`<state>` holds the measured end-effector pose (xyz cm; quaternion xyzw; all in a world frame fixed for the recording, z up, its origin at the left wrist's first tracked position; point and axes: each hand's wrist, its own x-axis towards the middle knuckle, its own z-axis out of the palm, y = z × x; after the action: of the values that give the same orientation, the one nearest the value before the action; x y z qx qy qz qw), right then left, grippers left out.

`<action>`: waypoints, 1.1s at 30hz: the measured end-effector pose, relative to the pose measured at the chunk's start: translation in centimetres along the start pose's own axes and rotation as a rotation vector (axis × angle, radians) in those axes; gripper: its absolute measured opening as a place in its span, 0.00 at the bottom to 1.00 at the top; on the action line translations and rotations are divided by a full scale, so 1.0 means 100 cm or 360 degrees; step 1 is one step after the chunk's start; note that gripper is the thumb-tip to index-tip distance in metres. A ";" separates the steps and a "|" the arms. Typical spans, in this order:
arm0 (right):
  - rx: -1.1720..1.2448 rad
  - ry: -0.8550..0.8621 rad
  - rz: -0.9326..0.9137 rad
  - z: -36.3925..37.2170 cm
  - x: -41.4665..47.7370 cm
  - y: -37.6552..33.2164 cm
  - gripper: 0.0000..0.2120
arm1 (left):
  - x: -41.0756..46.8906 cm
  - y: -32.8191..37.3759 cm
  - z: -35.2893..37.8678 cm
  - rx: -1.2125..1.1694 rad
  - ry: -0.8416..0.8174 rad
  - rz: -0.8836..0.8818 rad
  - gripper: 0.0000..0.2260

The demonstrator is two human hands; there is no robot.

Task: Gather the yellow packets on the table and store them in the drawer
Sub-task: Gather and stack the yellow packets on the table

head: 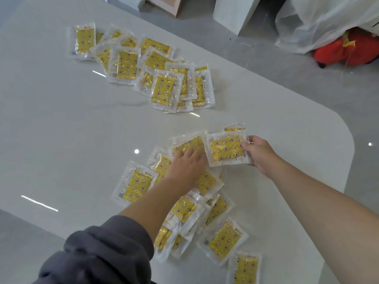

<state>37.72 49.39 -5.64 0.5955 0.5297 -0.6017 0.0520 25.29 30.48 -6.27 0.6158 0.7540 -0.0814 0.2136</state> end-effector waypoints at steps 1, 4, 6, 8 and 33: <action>-0.0015 0.0002 0.0006 0.001 0.001 0.002 0.06 | 0.003 -0.001 -0.003 -0.0067 -0.0026 -0.0062 0.26; -0.0017 -0.0013 0.0012 0.003 0.002 0.005 0.08 | 0.004 -0.011 -0.007 -0.0338 -0.0123 -0.0208 0.13; -0.0018 -0.0035 -0.0002 0.005 0.004 0.004 0.08 | 0.001 -0.024 -0.012 -0.0482 -0.0113 -0.0221 0.13; -0.0063 -0.0044 -0.0021 0.006 0.009 0.002 0.08 | 0.003 -0.039 -0.015 -0.0550 -0.0019 -0.0224 0.12; 0.0879 0.0323 0.0057 0.028 0.064 -0.098 0.07 | 0.108 -0.113 -0.103 -0.2879 0.0482 -0.1406 0.17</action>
<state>27.18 55.32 -5.70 0.6537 0.3377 -0.6594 -0.1547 10.54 41.51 -3.15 -0.1063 0.7119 0.5265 0.4524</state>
